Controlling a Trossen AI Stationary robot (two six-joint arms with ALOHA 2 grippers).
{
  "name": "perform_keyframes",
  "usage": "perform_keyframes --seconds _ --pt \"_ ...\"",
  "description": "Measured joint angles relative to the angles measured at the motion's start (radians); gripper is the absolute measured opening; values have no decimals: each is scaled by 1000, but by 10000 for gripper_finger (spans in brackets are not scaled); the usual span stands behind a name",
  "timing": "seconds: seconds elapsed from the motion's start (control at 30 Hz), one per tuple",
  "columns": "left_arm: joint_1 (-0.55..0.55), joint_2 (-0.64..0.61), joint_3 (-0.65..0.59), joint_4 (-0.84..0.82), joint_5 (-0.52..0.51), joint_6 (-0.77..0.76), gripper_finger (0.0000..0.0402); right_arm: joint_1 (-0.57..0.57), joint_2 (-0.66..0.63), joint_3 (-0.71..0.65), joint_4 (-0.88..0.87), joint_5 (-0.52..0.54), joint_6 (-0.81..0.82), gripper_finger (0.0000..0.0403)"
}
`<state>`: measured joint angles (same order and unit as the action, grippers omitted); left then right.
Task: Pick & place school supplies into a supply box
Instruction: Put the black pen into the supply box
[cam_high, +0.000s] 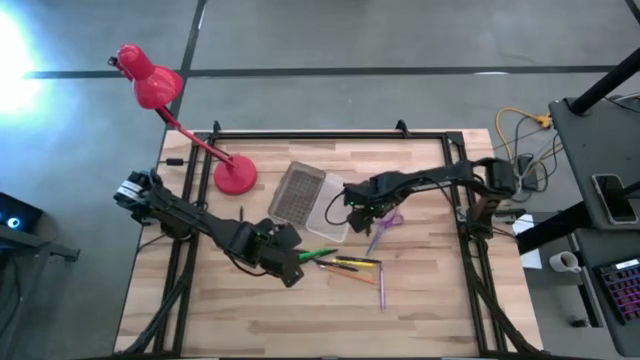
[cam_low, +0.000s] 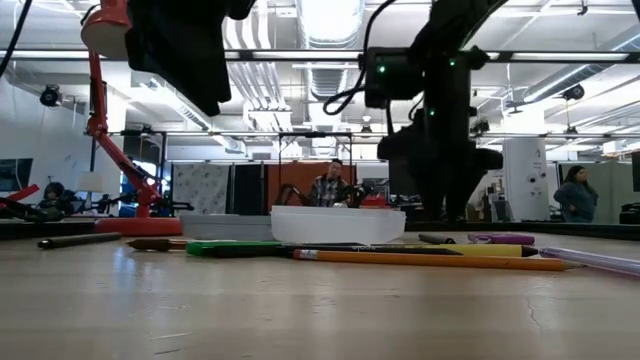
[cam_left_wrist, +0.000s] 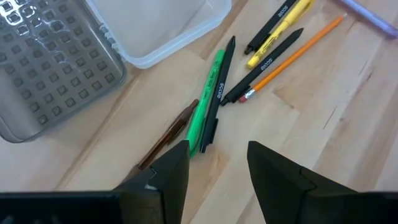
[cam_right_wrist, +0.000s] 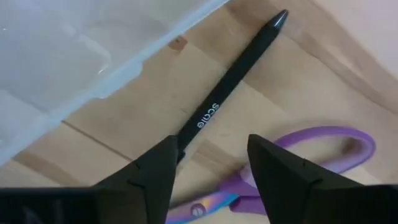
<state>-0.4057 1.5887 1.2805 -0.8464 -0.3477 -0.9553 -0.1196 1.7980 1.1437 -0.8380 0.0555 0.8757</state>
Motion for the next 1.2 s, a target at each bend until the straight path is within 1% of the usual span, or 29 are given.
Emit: perform_keyframes --seconds 0.2,0.3,0.4,0.6,0.77,0.87,1.03,1.13,1.2 --pt "-5 -2 -12 -2 -1 -14 147 -1 42 -14 27 12 16 193" --pt "-6 -6 -18 -1 -3 -23 147 0 59 -21 62 40 27 185" --pt "-6 -7 -20 0 -20 -23 147 0 84 -19 80 46 39 172" --pt "-6 -7 -20 -4 -29 -23 147 0 126 -18 73 49 -7 125" --pt "-6 -8 -20 -11 -29 -29 147 0 126 -25 84 49 -53 64" --pt "-6 -8 -20 -11 -29 -36 147 -2 116 -29 81 49 -69 24" --pt "-16 -8 -20 -22 -30 -60 147 -2 69 -37 75 60 -68 17" --pt "-22 -8 -20 -35 -35 -75 147 -3 16 -48 26 109 -50 16" --pt "-26 -8 -20 -40 -49 -76 147 -5 -38 -45 33 148 -28 15"
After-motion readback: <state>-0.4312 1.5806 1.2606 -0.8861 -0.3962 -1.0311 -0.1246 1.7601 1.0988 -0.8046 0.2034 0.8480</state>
